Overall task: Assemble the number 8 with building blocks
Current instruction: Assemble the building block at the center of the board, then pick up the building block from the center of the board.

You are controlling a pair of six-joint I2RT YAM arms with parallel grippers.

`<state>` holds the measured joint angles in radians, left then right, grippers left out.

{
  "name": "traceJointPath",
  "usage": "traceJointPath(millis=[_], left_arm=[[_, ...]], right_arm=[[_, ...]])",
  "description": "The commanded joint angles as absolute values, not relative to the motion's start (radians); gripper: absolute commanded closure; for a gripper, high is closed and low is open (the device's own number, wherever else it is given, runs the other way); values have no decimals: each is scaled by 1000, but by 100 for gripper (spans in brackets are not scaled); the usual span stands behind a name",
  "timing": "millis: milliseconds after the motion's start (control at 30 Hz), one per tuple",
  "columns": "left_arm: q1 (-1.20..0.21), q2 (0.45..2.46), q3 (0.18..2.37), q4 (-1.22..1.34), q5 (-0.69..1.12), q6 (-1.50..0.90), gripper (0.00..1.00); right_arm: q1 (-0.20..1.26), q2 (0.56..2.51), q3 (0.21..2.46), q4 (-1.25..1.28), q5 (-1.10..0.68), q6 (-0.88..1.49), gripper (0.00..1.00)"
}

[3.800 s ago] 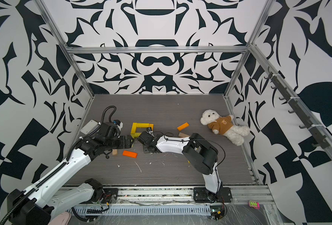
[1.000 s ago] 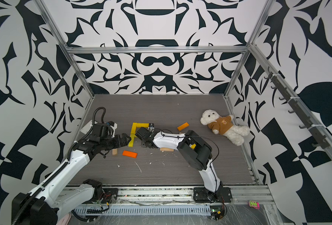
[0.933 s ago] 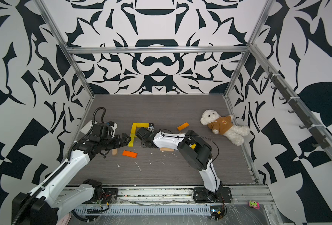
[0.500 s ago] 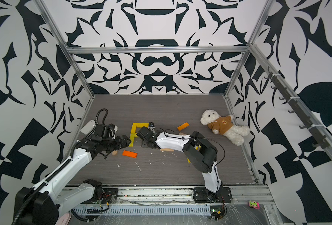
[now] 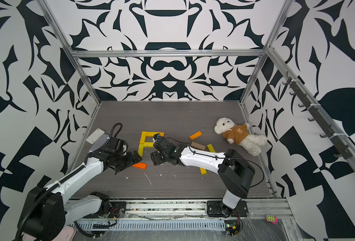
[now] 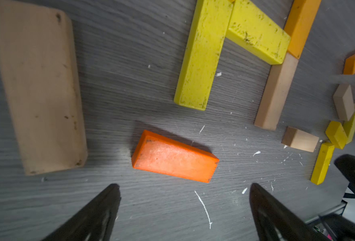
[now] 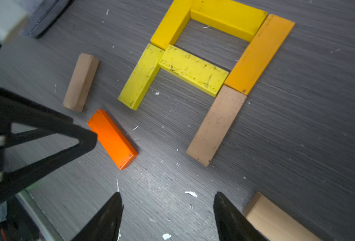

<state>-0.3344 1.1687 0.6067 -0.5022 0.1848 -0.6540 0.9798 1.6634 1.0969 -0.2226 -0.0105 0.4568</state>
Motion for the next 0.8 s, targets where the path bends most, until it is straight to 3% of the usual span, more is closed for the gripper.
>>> traceJointPath(millis=[0,433,767], left_arm=[[-337,1215,612,-480,206,-663,1],[-320,1267,632,-462,169,-668,1],[-138,1244,615,-430,254,-682,1]], right_arm=[[986,1638,1083,-184,-100,310,32],[1052,1807,1192,-197,-128,144,41],[1083,1942,1336,-227,-81,89,46]])
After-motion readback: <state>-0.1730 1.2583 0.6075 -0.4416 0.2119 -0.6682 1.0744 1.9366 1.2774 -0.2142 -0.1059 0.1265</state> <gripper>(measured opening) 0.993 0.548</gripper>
